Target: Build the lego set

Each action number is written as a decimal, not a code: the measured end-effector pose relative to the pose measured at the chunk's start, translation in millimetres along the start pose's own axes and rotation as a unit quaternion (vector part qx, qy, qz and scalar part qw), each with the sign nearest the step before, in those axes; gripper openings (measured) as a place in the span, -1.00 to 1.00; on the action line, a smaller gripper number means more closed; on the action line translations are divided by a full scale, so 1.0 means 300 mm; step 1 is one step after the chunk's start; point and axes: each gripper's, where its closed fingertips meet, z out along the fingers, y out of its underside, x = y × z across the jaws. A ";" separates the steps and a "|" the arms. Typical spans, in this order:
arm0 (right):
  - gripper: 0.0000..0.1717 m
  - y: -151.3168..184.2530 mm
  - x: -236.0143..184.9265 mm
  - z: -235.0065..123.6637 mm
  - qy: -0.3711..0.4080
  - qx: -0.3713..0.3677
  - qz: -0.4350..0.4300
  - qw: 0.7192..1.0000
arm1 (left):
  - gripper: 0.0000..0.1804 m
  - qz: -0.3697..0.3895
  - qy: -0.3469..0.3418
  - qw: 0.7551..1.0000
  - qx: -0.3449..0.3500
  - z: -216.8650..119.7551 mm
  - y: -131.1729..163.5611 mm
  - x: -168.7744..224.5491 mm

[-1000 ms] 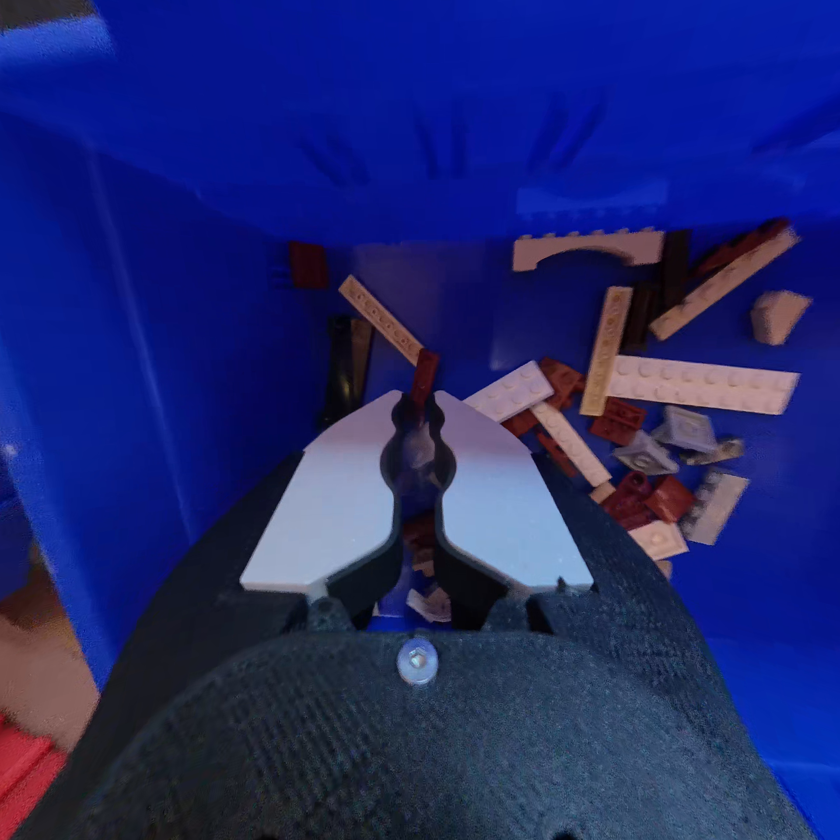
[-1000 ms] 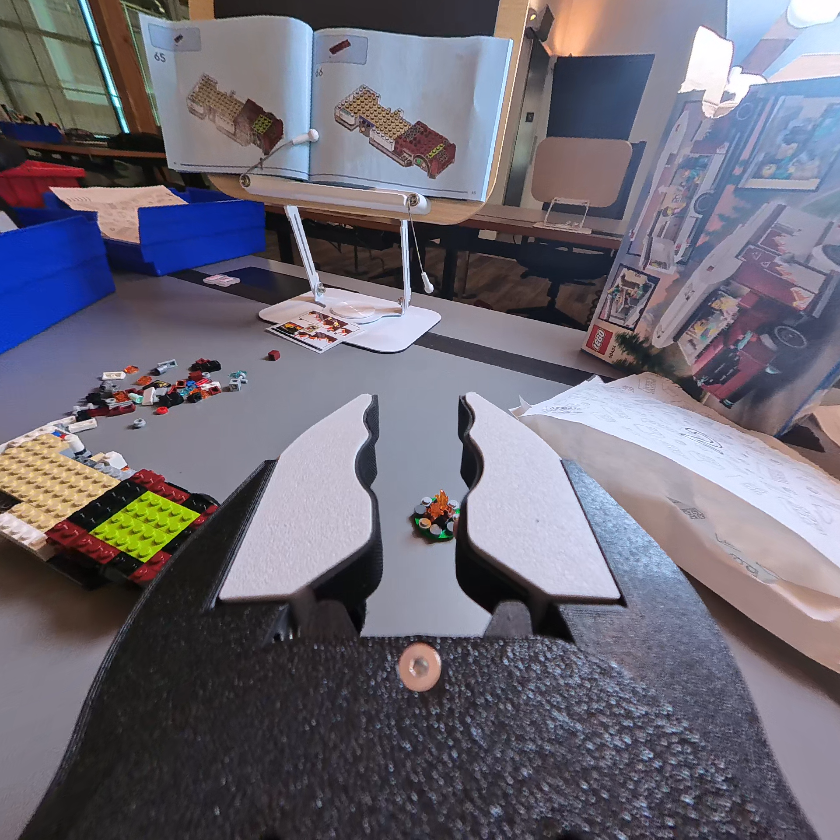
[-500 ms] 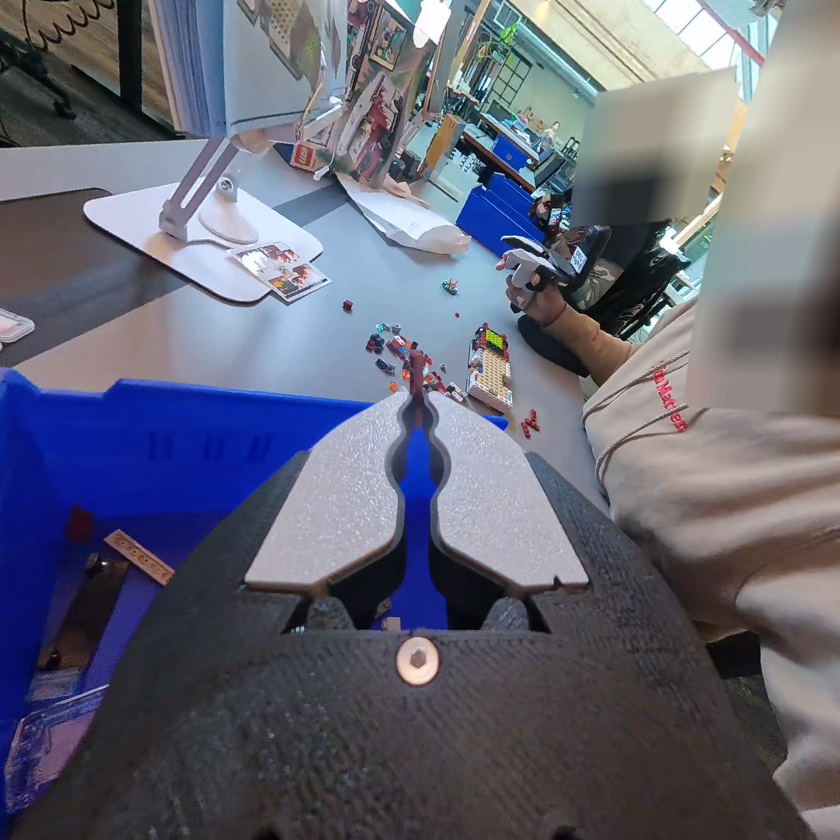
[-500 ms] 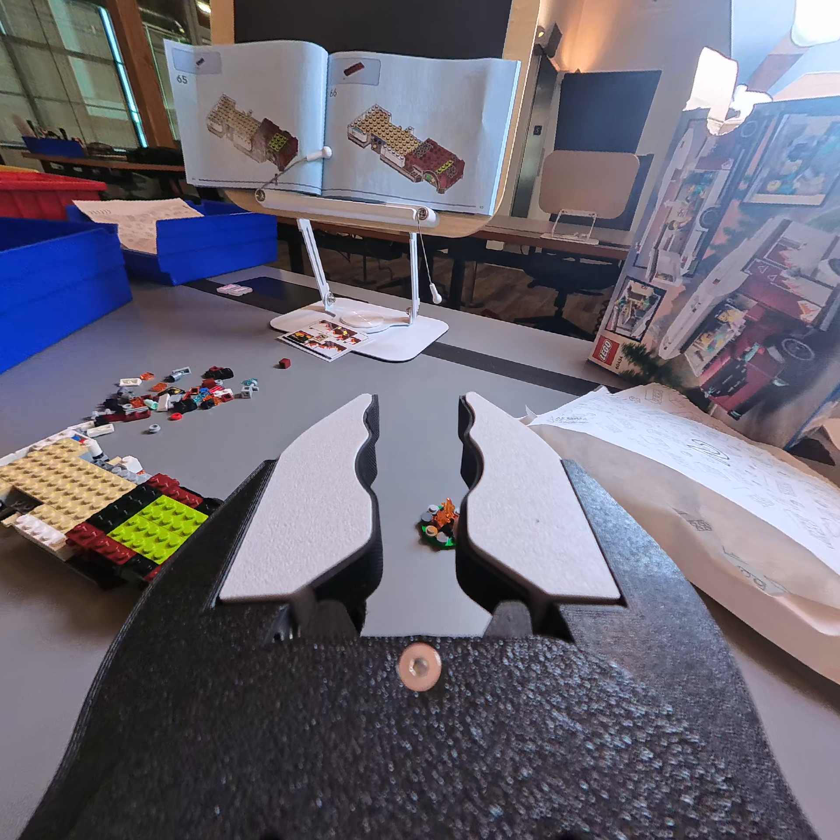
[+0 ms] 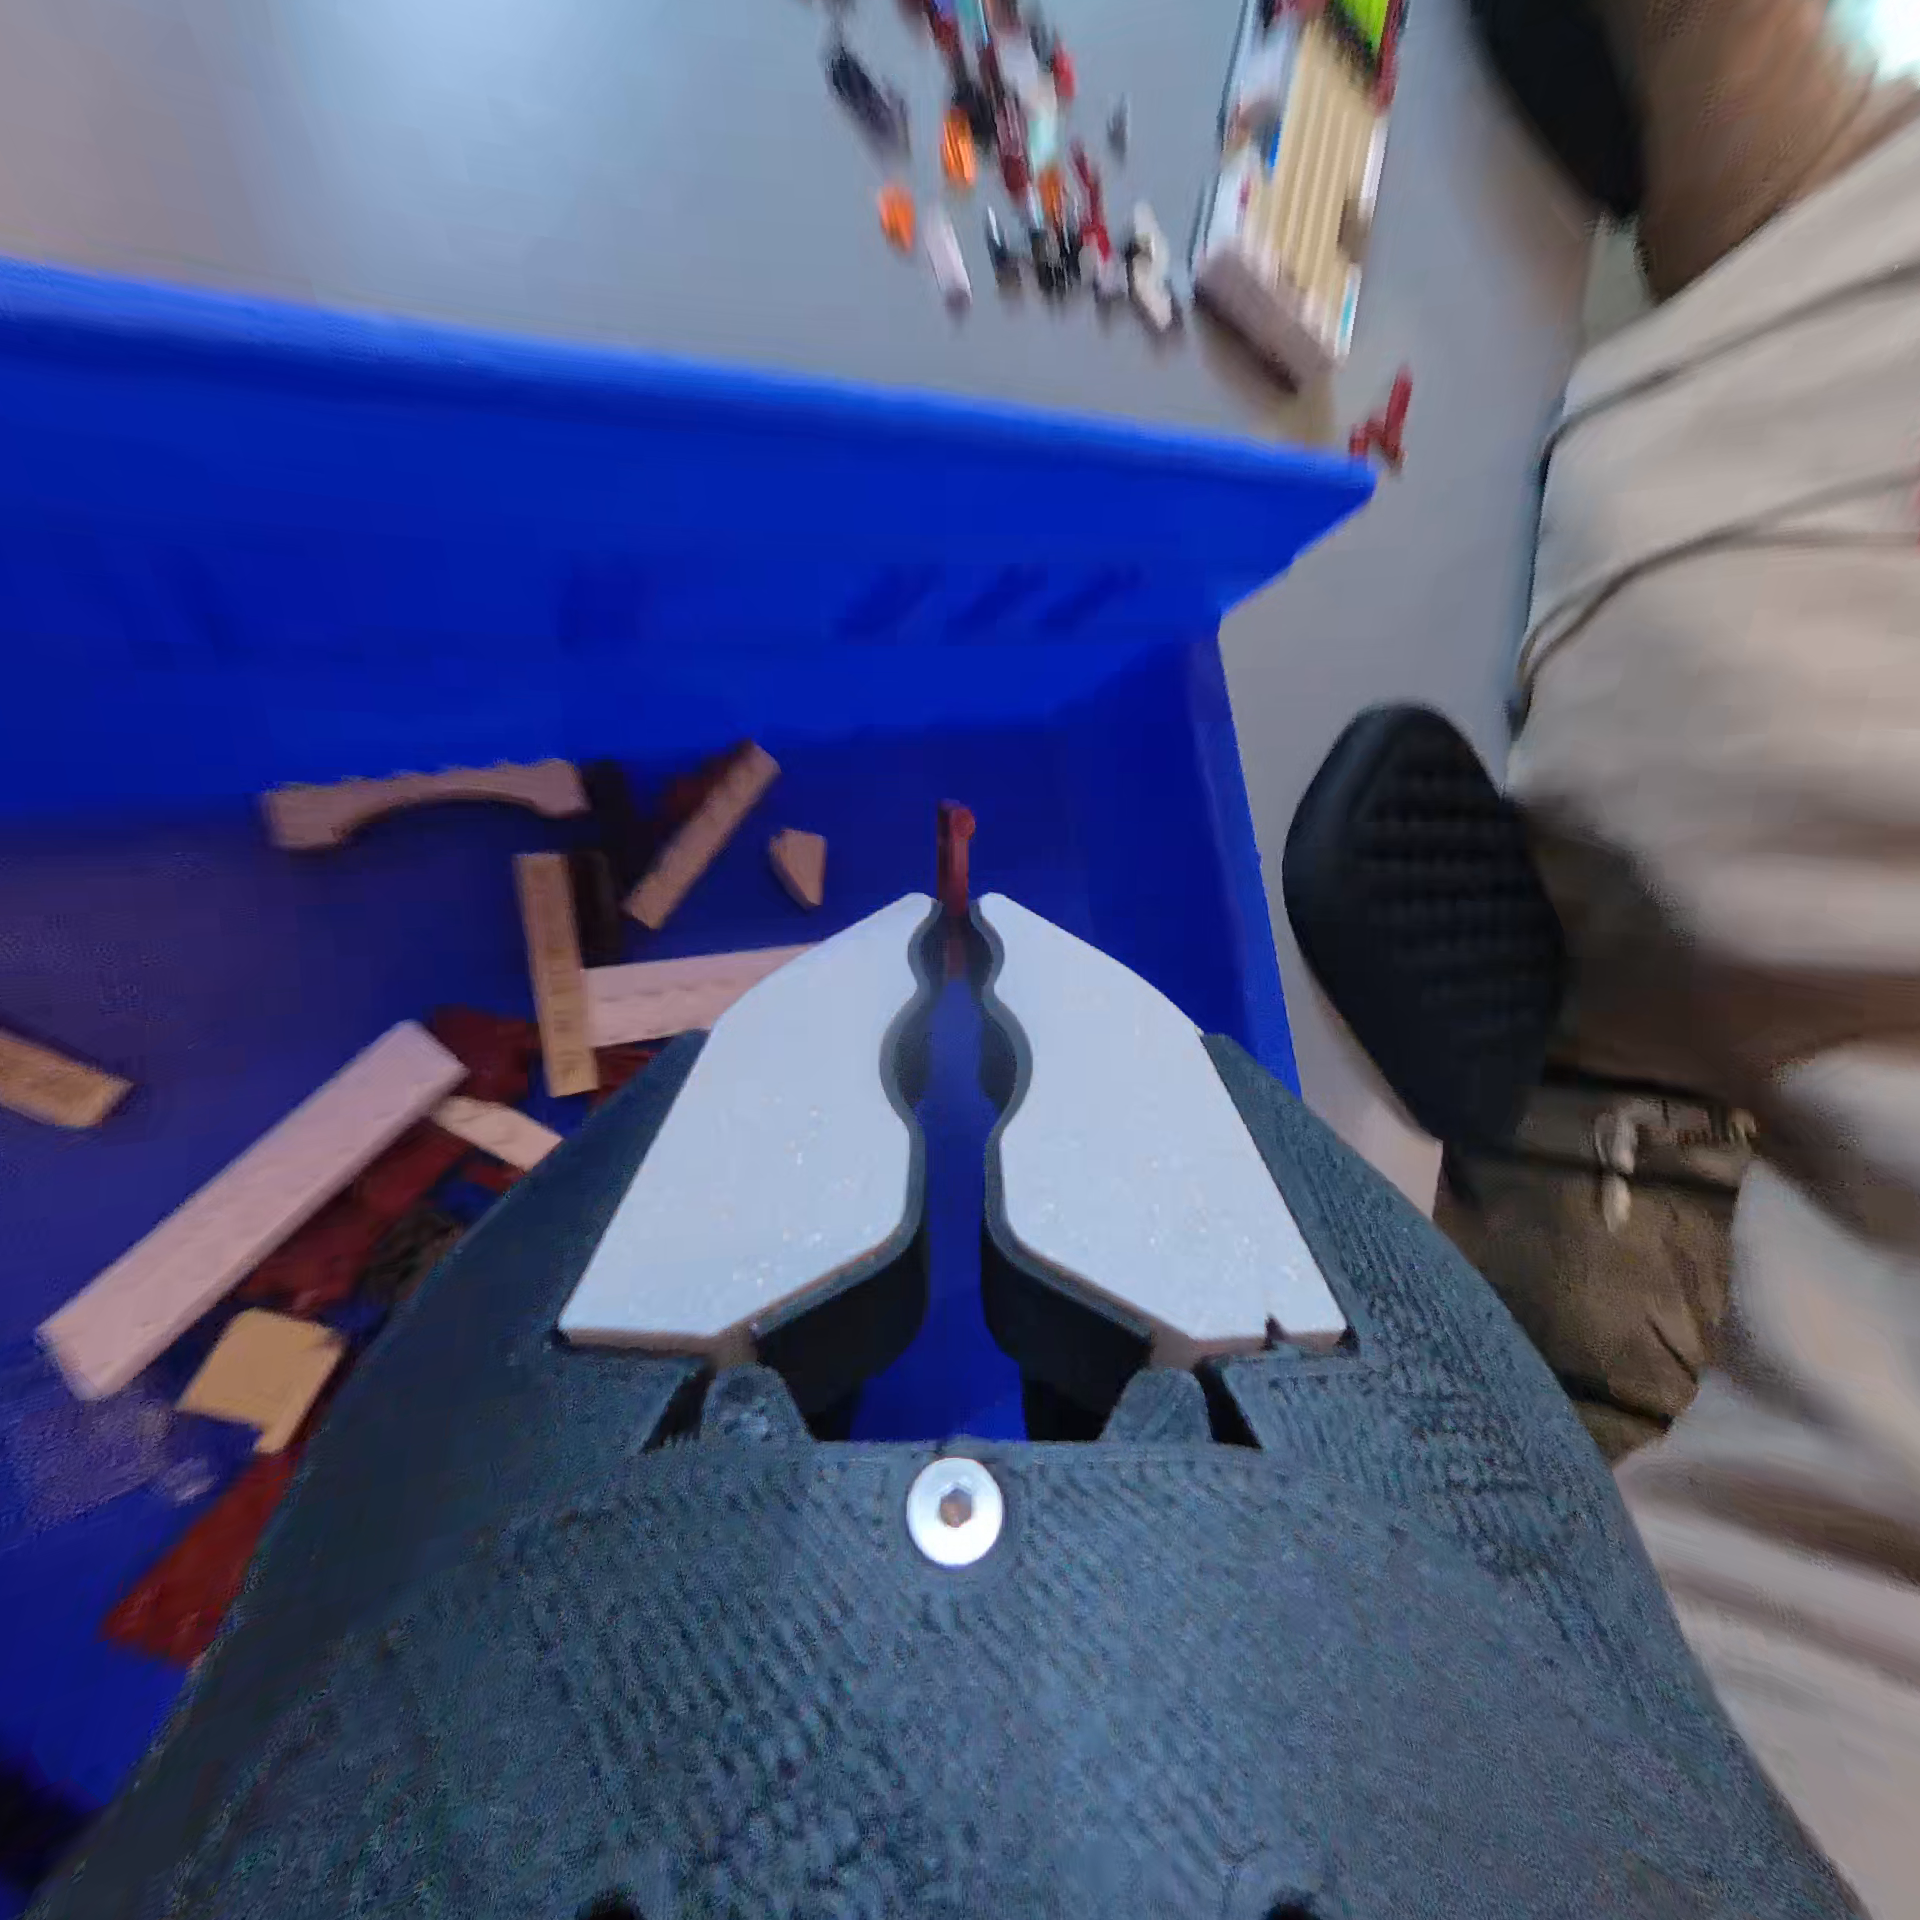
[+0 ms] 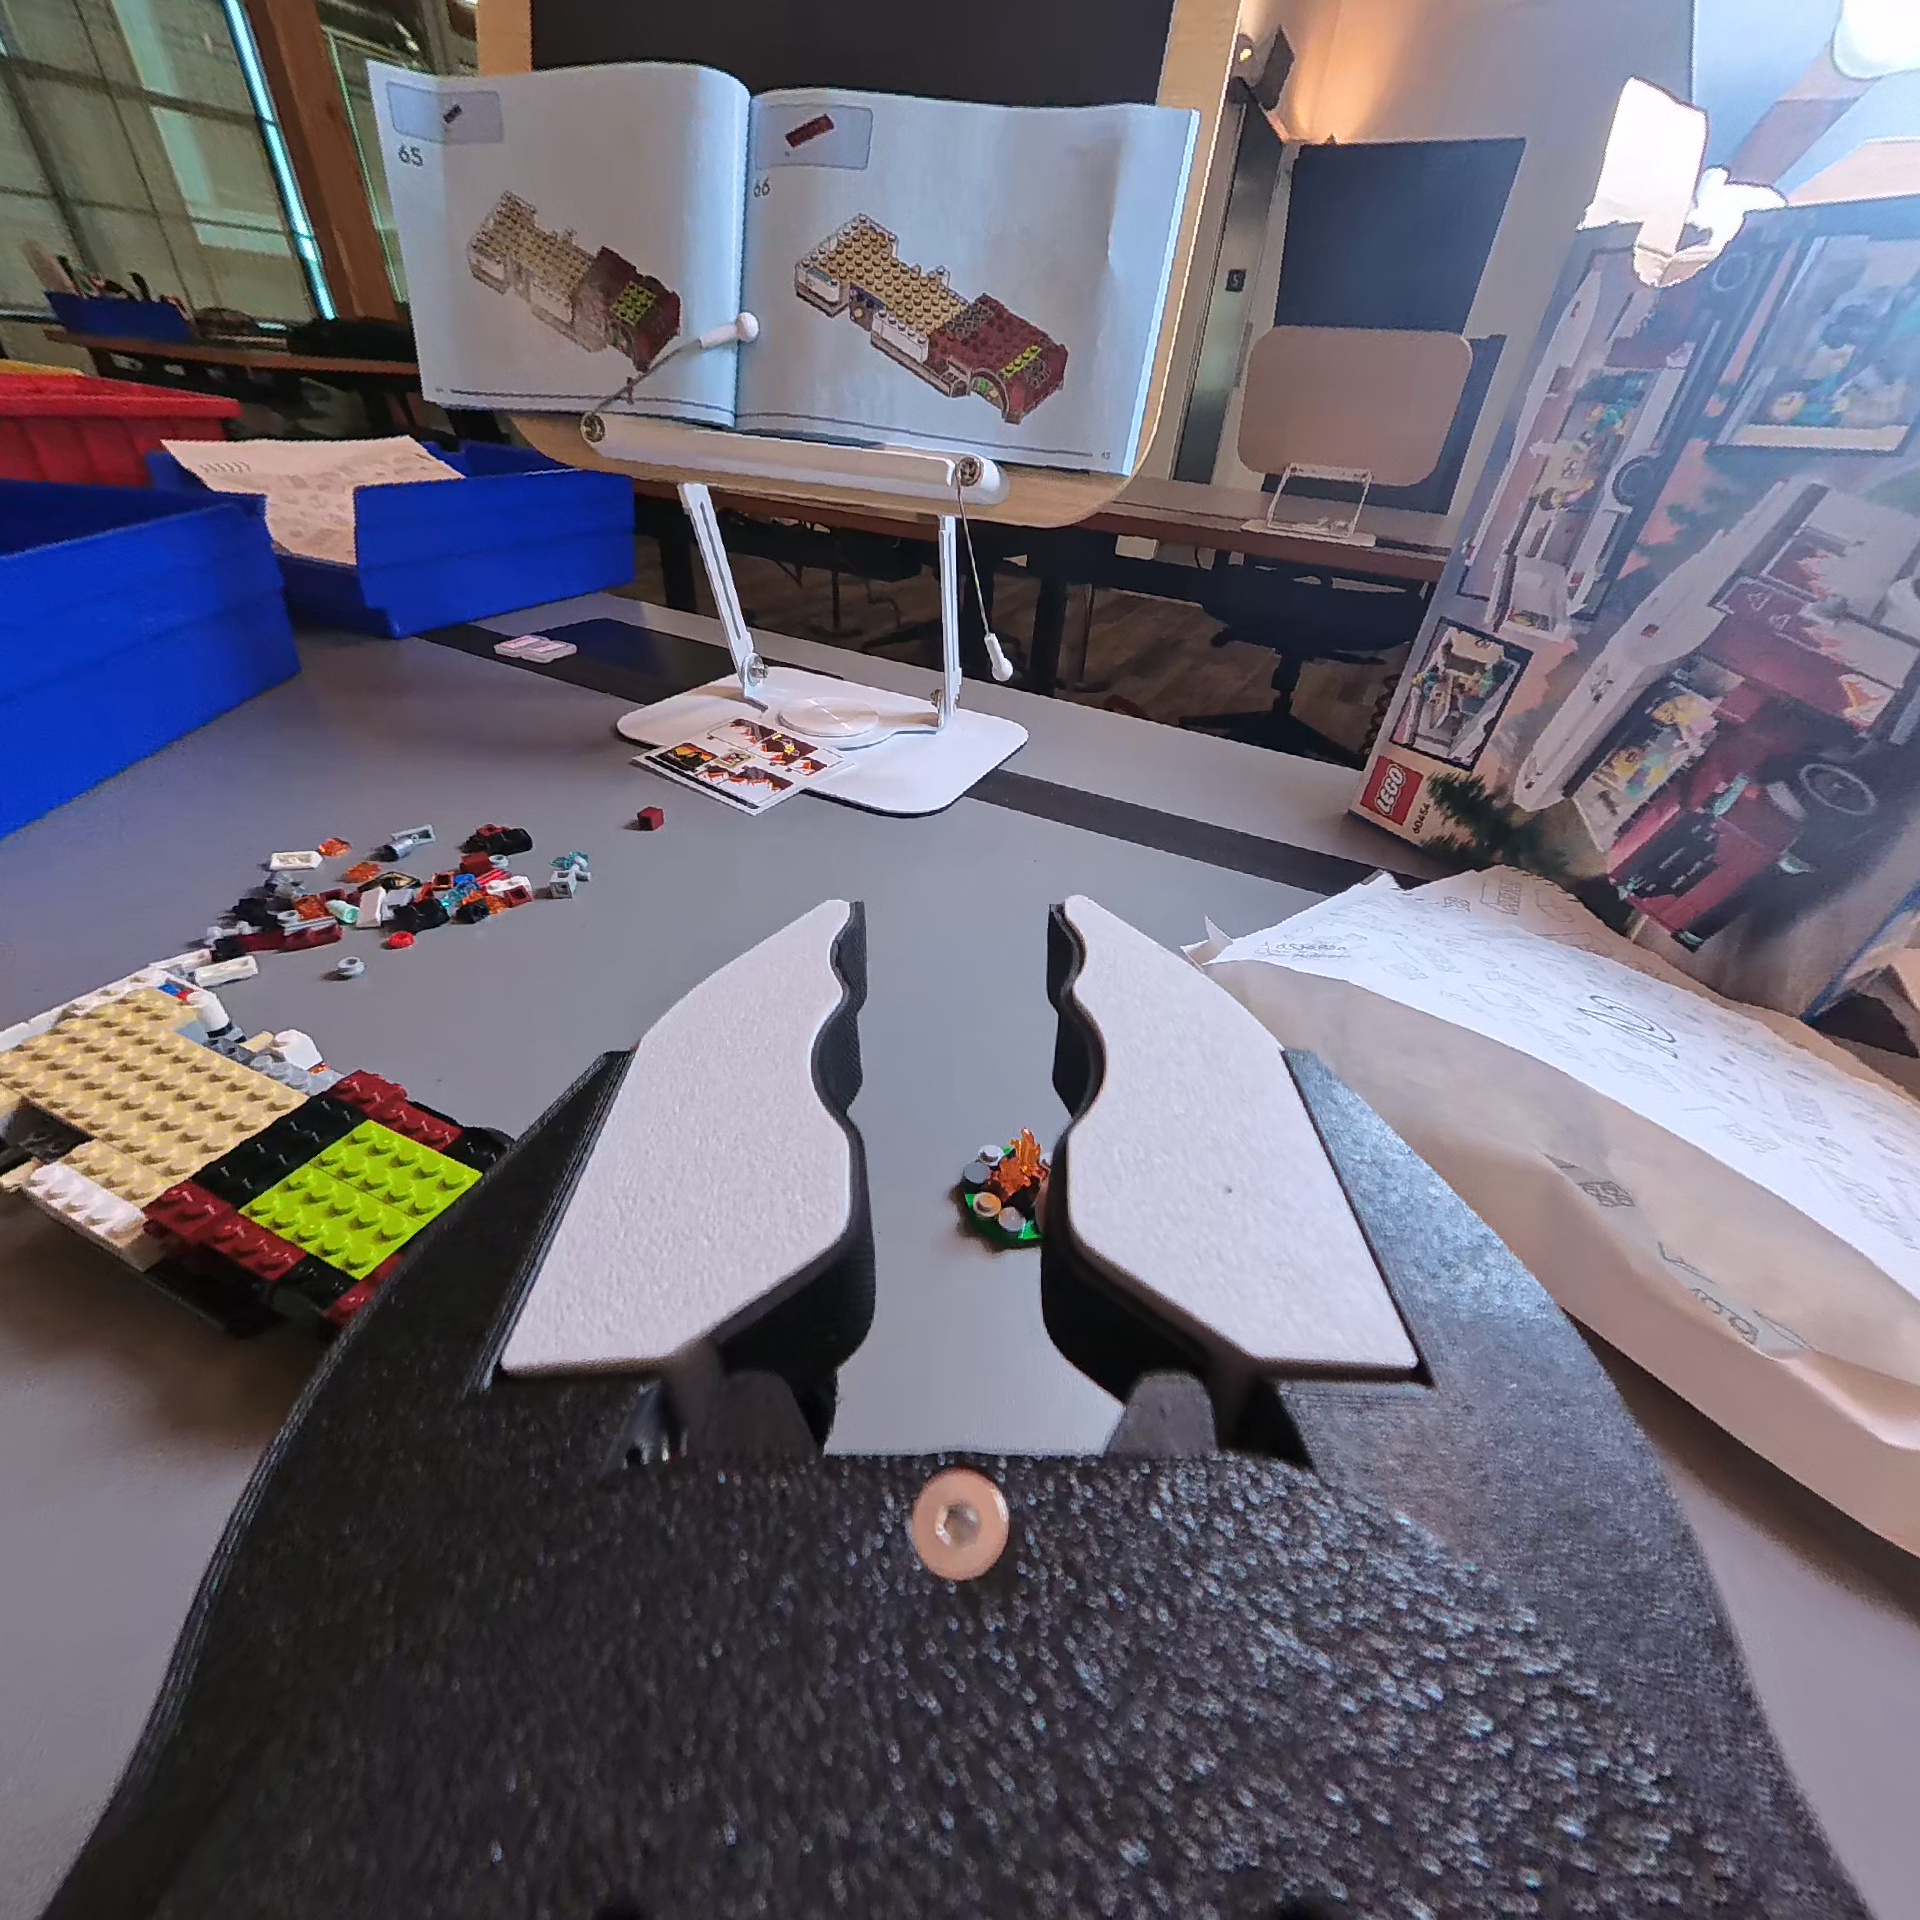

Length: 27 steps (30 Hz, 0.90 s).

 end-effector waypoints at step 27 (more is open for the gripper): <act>-0.61 0.014 -0.011 0.012 0.000 -0.010 -0.004 1.000 | -0.72 0.037 -0.410 0.884 -0.221 -0.252 0.167 -0.354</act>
